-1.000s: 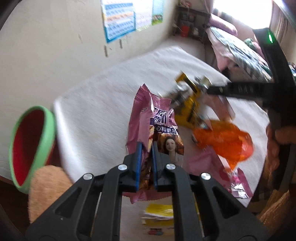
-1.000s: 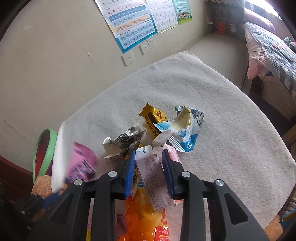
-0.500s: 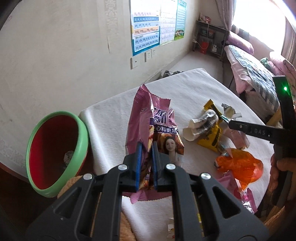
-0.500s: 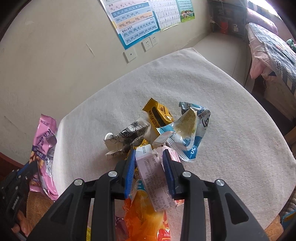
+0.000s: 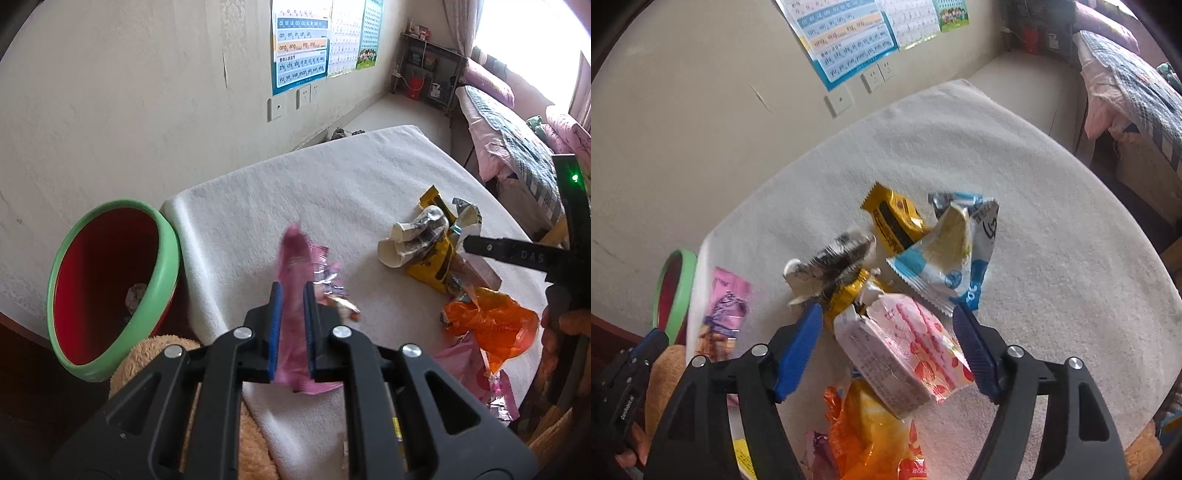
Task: Collect trash
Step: 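Drop the pink bag into the bin with the left tool while the right tool carries the receipt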
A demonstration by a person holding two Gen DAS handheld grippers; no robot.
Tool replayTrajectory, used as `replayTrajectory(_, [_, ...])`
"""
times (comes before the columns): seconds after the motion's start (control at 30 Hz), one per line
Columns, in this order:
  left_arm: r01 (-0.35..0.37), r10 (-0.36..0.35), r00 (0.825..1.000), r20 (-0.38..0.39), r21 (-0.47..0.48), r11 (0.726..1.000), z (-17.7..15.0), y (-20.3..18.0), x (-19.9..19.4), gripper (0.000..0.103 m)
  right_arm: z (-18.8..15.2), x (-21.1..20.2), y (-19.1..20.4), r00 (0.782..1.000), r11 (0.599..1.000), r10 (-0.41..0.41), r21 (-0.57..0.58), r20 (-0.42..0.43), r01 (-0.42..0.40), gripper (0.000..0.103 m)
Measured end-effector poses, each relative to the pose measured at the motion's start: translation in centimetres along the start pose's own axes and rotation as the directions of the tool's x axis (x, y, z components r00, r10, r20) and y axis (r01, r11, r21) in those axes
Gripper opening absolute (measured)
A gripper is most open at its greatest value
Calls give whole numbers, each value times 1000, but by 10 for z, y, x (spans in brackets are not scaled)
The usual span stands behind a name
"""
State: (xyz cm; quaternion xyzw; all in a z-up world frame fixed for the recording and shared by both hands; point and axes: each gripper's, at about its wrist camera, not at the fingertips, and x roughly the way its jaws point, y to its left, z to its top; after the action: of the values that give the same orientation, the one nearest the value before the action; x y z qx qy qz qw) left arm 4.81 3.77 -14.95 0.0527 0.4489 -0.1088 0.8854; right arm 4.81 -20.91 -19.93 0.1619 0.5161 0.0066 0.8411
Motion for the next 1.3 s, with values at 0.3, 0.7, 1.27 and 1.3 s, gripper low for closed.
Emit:
replayTrajectory(0.3, [14,-15,999,-30,-27,1000,-5,1,18,57,-5,3,16,998,992,-55,-112,-6,54,34])
replayTrajectory(0.7, [27,-18,990,-137,60,998,-10,-23,65,37,3,-15,14,998,996,-14,-86,68,20,27])
replayTrajectory(1.27, [-25,25,1000,7,-29,999,-1,26,-9,21,1,-42,9,986,996,-44,-71,159,55,27])
replayTrajectory(1.3, [-30,31,999,15,-34,999,0,29,-13,21,2,-46,11,985,996,-35,-70,166,48,27])
